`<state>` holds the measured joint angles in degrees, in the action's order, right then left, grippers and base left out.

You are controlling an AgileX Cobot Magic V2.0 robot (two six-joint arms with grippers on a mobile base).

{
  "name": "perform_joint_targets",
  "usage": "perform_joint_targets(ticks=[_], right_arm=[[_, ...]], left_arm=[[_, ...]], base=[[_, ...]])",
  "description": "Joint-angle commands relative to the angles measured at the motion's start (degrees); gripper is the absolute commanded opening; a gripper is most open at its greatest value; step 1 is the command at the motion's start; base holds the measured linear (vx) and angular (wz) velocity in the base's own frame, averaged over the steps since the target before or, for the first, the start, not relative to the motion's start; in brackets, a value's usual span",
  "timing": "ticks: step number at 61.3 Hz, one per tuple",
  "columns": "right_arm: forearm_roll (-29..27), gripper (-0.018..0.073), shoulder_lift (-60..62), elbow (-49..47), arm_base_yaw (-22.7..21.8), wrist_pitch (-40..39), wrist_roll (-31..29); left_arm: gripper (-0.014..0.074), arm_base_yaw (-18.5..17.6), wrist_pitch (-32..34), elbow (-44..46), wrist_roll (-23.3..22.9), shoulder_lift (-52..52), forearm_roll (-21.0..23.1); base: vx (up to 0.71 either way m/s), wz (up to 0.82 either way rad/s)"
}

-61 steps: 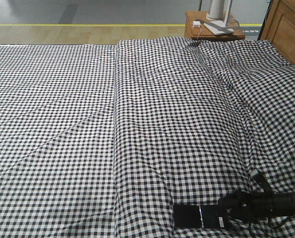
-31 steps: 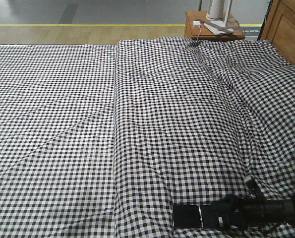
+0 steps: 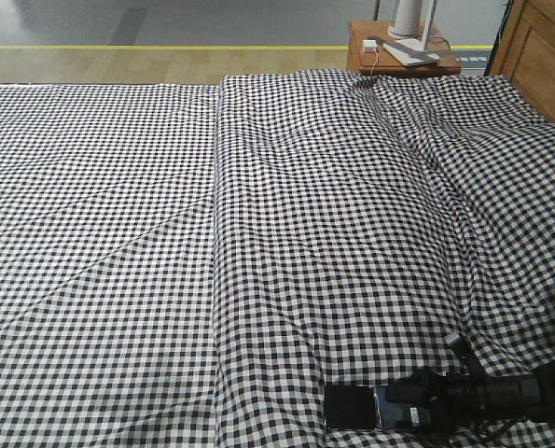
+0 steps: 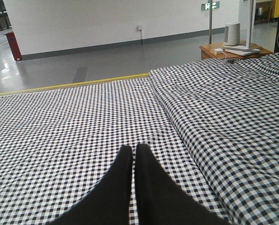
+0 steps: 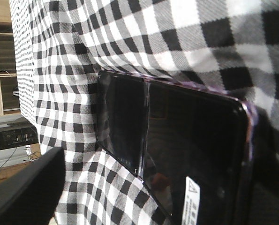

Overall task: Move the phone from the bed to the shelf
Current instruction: 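Close the right gripper on the phone's edge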

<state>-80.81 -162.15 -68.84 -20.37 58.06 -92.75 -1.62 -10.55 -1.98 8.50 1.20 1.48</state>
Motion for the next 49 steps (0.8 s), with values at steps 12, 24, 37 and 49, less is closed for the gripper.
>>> perform_joint_targets(ticks=[12,24,37,49], right_arm=[[0.2,0.0372,2.7,-0.1,0.2,3.8,-2.0],[0.2,0.0071,2.7,-0.1,0.2,3.8,-3.4],[0.2,-0.0011,2.7,-0.1,0.2,4.3,-4.9],[0.2,-0.0010,2.7,-0.1,0.1,9.2,-4.9]], left_arm=[[0.0001,-0.2,4.1,1.3,-0.3,0.3,0.5],[0.0001,-0.2,4.1,1.3,-0.3,0.3,0.5],[0.0001,-0.2,4.1,1.3,-0.3,0.3,0.5],[0.0001,-0.2,4.1,1.3,-0.3,0.3,0.5]], base=[[0.00,0.00],[0.00,0.00],[0.00,0.00],[0.00,0.00]])
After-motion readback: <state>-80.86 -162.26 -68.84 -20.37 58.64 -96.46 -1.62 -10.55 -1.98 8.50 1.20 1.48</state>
